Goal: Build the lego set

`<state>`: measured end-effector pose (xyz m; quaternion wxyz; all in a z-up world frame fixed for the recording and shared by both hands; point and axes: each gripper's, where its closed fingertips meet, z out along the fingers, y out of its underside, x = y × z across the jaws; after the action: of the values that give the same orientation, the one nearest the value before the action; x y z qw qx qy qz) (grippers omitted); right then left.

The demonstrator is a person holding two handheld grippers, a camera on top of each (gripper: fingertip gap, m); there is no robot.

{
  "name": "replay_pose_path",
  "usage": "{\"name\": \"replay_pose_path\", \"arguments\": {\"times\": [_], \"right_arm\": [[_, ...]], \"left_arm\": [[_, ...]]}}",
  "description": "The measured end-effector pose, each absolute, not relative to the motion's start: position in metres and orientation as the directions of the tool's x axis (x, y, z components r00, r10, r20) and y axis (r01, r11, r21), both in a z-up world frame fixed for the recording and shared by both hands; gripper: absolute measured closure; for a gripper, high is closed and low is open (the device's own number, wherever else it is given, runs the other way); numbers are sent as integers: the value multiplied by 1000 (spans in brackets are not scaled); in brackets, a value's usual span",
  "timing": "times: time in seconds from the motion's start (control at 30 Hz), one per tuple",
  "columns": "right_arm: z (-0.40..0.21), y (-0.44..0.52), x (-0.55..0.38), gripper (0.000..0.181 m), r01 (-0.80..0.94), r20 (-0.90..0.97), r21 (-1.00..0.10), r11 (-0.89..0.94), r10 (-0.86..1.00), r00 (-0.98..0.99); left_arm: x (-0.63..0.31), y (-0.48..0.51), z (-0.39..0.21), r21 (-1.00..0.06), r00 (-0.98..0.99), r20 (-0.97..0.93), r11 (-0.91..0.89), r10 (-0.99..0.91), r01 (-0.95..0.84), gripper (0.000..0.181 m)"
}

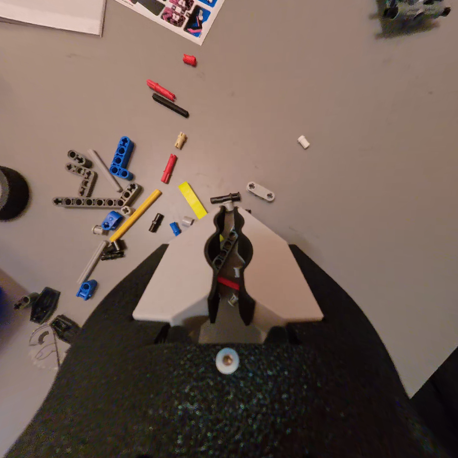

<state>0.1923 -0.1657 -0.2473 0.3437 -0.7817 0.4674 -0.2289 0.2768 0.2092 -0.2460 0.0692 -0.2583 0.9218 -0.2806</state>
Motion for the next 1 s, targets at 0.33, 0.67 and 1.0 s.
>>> {"name": "replay_pose_path", "arguments": {"times": [0.33,0.67,1.0], "right_arm": [[-247,-163,195,167,-562,56,-751,-347,-881,469],[-247,-161,197,169,-581,-5,-751,-313,-878,479],[-247,-161,197,170,-578,3,-751,-318,-878,479]], "left_arm": [[254,114,-200,-738,-967,-22,657,-253,-155,177],[197,21,-240,-724,-1000,-9,689,28,26,177],[196,14,-250,-738,-999,4,674,-48,-36,170]]}}
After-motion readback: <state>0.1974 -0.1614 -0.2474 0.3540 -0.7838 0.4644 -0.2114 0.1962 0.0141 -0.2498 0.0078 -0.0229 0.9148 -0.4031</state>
